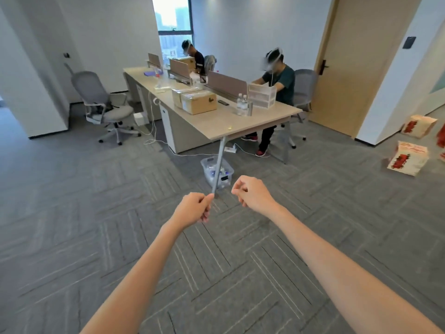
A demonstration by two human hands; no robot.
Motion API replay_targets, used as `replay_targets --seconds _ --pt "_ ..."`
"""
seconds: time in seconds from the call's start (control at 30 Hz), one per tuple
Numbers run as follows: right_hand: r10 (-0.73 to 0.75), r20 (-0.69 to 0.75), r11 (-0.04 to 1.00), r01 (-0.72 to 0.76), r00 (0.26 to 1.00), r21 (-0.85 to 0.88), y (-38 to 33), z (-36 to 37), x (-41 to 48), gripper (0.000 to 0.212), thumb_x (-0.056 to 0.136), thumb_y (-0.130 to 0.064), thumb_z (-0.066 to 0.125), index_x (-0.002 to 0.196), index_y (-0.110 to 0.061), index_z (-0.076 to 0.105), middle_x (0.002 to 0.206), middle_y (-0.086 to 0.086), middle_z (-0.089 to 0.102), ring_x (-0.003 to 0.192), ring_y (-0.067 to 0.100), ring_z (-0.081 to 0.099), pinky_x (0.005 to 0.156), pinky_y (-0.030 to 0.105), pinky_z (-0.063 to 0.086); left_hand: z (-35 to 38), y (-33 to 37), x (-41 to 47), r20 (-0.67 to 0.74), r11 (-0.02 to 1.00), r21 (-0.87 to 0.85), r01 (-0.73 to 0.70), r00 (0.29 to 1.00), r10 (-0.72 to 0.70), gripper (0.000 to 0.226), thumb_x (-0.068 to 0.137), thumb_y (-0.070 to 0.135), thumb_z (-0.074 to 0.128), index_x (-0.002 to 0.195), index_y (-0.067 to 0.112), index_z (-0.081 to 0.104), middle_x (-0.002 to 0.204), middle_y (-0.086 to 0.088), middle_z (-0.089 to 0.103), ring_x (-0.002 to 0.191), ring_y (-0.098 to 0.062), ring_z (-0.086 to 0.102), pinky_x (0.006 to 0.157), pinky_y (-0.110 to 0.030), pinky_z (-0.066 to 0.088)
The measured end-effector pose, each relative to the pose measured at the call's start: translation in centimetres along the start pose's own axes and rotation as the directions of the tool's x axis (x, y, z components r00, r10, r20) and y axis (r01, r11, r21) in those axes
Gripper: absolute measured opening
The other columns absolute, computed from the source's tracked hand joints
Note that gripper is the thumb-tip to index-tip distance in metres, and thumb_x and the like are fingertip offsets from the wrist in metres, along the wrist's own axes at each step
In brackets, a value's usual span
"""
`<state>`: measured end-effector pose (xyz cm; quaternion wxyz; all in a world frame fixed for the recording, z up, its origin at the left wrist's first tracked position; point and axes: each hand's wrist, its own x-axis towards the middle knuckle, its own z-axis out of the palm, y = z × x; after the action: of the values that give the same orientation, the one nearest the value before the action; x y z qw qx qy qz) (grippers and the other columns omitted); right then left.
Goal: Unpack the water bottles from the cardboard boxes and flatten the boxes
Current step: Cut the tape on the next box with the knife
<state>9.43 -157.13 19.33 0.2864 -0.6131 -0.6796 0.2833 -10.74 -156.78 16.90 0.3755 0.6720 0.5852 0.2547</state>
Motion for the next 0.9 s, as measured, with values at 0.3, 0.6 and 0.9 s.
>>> replay_targets --seconds 0.3,0.6,0.9 --pt "-0.099 0.063 0.995 0.097 0.993 0.024 -0.2 2.7 25.1 0.017 0.093 -0.018 0.062 0.079 -0.022 0.054 0.054 -0.005 0.062 0.051 0.011 0.059 0.064 0.036 0.055 -7.8 -2.9 22.2 -0.123 0.997 -0.020 0.074 0.989 -0.076 0.055 0.105 0.036 0.040 0.072 0.003 0.069 0.058 -0.005 0.069 0.052 -0.016 0.065 0.064 -0.029 0.055" --pt "-0.111 0.102 0.986 0.097 0.989 0.134 -0.9 4.1 52.1 0.022 0.099 -0.008 0.042 0.086 -0.019 0.056 0.056 -0.002 0.062 0.044 0.008 0.054 0.059 0.035 0.050 -16.8 -3.7 45.3 -0.100 0.997 -0.055 0.057 0.993 -0.062 0.032 0.106 0.013 0.032 0.107 0.007 0.064 0.084 -0.009 0.075 0.061 -0.025 0.068 0.057 -0.026 0.051" --pt "-0.136 0.056 0.979 0.125 0.989 0.164 -2.5 8.0 79.1 0.036 0.087 0.003 0.039 0.074 -0.019 0.065 0.059 -0.003 0.064 0.049 0.011 0.058 0.061 0.033 0.050 -28.1 -7.8 71.2 -0.090 0.999 -0.042 -0.027 0.996 0.023 0.027 0.101 0.000 0.039 0.113 0.012 0.060 0.097 0.001 0.072 0.065 -0.015 0.070 0.062 -0.031 0.053"
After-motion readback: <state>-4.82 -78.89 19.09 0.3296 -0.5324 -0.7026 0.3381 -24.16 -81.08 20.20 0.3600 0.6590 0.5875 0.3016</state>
